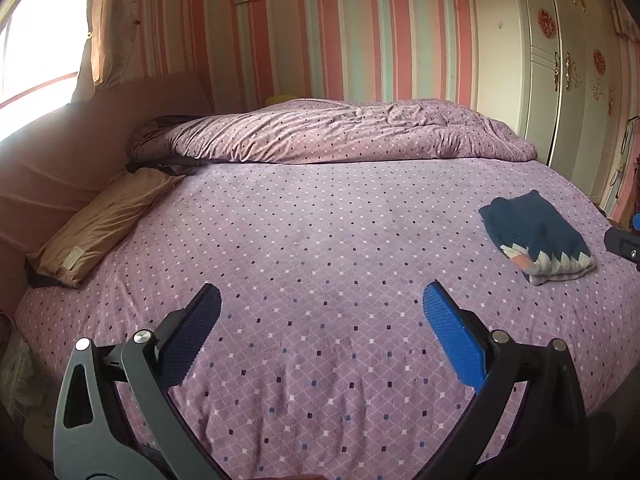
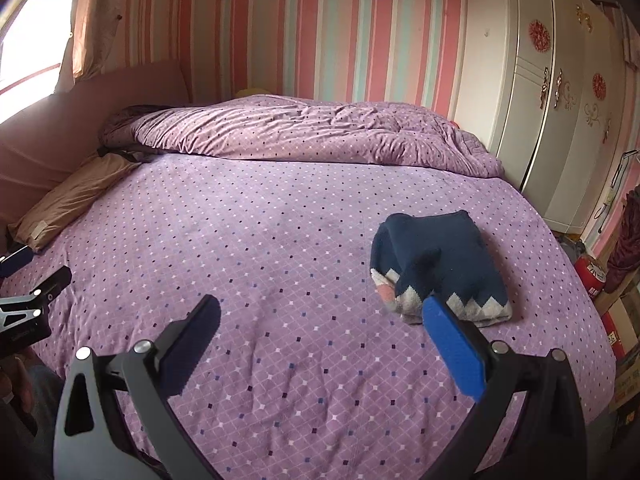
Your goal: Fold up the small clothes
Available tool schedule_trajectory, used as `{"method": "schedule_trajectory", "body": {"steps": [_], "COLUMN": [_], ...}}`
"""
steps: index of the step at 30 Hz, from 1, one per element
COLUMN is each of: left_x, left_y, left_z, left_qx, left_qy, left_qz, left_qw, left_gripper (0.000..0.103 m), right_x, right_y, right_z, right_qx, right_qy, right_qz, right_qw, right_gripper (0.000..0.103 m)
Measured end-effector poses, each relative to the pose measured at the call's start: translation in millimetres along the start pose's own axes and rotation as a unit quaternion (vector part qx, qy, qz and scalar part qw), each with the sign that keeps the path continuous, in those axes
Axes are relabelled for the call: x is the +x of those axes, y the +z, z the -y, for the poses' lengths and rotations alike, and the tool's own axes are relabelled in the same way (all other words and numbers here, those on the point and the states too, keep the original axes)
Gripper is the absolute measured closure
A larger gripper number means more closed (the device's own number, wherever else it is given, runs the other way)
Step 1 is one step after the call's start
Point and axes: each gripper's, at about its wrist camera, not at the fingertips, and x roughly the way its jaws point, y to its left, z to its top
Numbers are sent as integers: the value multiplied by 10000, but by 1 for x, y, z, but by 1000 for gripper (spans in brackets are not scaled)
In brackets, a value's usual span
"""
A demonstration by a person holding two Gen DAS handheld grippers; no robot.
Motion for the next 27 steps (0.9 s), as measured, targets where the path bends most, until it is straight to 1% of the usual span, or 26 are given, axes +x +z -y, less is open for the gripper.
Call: {"method": "schedule_trajectory", "body": {"steps": [6,8,12,16,21,27], "left_x": [-8,-10,-16,-17,-18,-22], "left_y": [1,1,3,5,6,8], "left_z": [-6,-7,-9,-10,-6,-6], "left_qx": [-218,-221,-261,-299,-203,-321], "left_qy": [-71,-104,-31,-27,-3,-64], "left_qz": [39,41,105,70,57,71], "left_qw": [9997,9997,9996,9995,9998,9994], "left_gripper": [3,3,3,3,3,3], "right_x": [-6,-5,-4,-4,-6,-7], "right_y": [-1,-1,-3,-5,-5,-7], "right_z": [1,2,5,6,7,6], "right_qx": [-17,8,102,88,105,100], "right_qy": [-37,-24,26,20,49,115], "right_qz": [57,70,55,46,74,65], "right_qw": [10000,10000,9999,9999,9999,9999], "right_gripper": [2,2,2,2,2,2]}}
